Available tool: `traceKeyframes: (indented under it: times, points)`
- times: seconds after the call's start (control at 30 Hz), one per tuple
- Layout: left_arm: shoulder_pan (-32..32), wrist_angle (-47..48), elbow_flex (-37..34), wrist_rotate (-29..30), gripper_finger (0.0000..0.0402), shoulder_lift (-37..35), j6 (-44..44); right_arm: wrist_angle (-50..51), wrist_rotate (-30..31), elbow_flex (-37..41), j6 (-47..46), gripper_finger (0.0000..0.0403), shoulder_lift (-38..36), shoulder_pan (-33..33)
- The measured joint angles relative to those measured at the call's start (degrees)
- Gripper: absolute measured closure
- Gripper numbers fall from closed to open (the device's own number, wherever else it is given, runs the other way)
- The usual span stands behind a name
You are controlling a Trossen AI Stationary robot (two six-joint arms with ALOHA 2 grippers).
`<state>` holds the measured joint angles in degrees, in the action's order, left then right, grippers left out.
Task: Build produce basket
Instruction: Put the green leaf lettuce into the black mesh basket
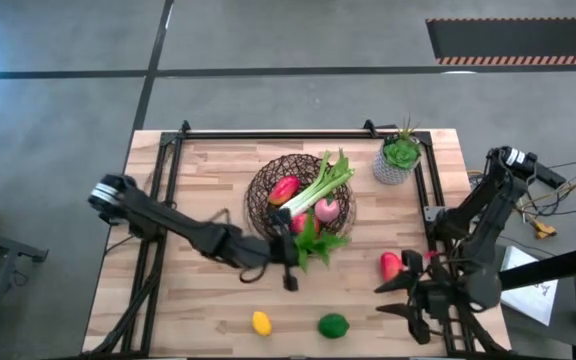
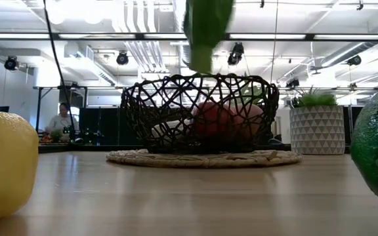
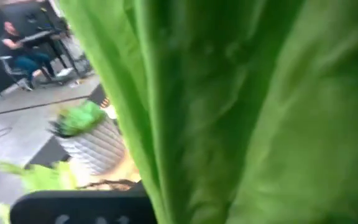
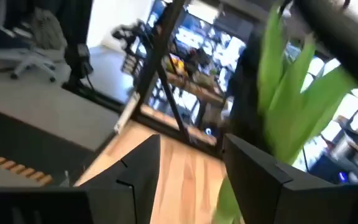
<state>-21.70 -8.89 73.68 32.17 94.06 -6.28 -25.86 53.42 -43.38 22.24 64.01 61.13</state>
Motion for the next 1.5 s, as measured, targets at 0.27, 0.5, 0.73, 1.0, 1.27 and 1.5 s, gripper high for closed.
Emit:
traceKeyframes:
  times: [0.27, 0.5, 0.73, 1.0, 1.27, 1.5]
  points:
    - [11.38, 11.53, -0.59, 6.26, 0.0369, -7.94, 2.44, 0.65, 2.77, 1.53, -8.18, 0.0254, 6.30, 1.00]
    - [24.41, 14.47, -4.08, 0.80, 0.0369, -5.34, 7.95, 0.42, 6.88, 1.55, -9.32, 0.0270, 10.17, 1.00]
    - [27.27, 7.98, -5.58, -1.79, 0.0369, -0.22, 9.17, 0.30, 7.20, 1.55, -10.04, 0.0285, 10.25, 1.00]
    - [27.46, 8.41, -6.23, -3.43, 0.0369, 3.16, 11.54, 0.45, 7.20, 1.60, -10.33, 0.0297, 10.25, 1.00]
    - [29.67, 8.70, -5.80, -11.05, 0.0369, 6.68, 18.18, 0.61, 7.18, 1.62, -11.58, 0.0306, 10.25, 1.00]
    - [30.48, 8.77, -5.81, -11.88, 0.0364, 7.50, 19.25, 1.39, 7.16, 1.90, -13.11, 0.0308, 10.25, 1.00]
